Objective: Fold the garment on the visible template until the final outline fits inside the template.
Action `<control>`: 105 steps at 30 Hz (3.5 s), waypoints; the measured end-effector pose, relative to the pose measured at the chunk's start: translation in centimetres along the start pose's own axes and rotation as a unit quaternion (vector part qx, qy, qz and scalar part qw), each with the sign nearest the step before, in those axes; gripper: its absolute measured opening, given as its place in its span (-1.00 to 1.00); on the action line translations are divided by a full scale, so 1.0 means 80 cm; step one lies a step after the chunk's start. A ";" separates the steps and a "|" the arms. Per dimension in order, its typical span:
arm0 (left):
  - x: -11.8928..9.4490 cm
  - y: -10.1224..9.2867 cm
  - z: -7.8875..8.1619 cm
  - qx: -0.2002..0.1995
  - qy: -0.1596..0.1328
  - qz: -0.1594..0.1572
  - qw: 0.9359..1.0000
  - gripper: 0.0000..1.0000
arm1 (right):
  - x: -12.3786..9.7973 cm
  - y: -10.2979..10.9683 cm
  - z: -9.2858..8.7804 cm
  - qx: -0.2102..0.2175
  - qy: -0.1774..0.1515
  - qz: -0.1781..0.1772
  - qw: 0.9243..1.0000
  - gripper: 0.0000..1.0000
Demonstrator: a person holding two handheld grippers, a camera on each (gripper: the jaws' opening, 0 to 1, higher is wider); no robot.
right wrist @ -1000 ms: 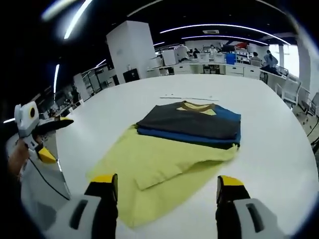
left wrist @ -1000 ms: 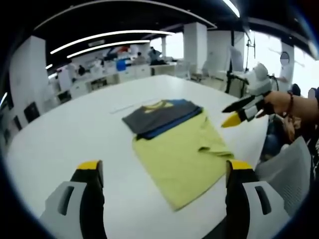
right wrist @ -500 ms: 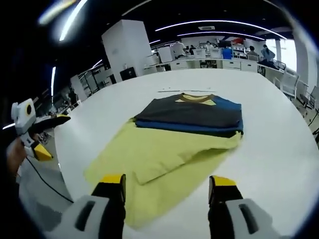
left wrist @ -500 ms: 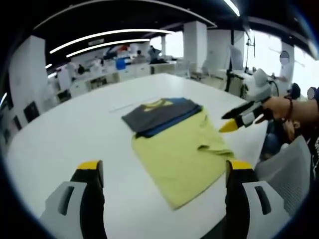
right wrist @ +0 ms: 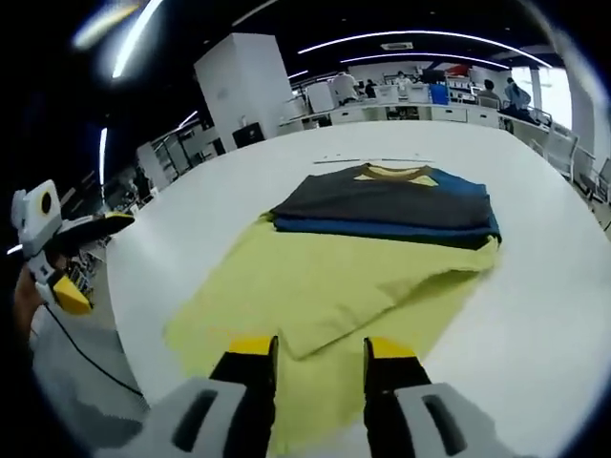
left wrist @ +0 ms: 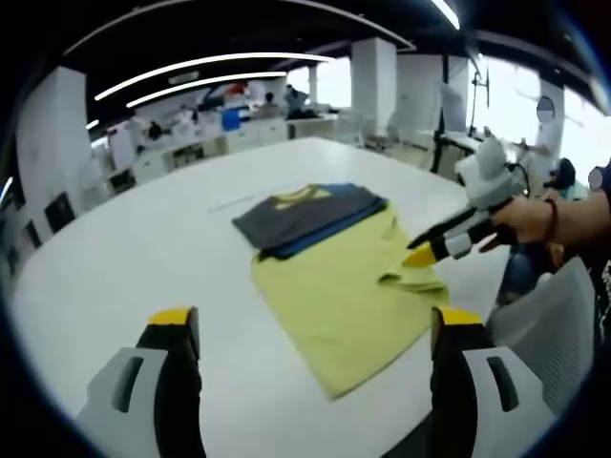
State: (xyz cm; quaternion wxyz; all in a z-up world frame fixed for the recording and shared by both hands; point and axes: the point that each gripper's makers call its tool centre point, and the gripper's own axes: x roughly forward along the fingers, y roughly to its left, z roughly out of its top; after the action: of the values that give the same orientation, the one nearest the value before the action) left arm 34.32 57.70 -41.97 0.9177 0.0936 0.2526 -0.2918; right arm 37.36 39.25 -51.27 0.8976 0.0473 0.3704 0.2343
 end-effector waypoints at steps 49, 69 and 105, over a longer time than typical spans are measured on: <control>0.004 0.002 -0.010 -0.003 0.012 -0.008 1.000 0.80 | -0.024 -0.011 -0.014 0.043 0.028 -0.033 0.998 -1.00; 0.000 -0.003 -0.009 -0.023 0.002 -0.022 0.999 0.70 | -0.107 -0.052 -0.019 -0.003 0.015 -0.041 0.999 -1.00; 0.007 -0.005 -0.047 -0.057 0.043 -0.005 0.997 0.38 | -0.155 -0.144 -0.091 0.054 0.068 -0.131 0.988 -1.00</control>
State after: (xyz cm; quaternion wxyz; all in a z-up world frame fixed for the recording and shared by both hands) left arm 32.98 58.33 -45.53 0.9085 0.0519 0.3082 -0.2774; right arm 29.15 22.74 -51.53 0.8892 0.0308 0.4461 0.0971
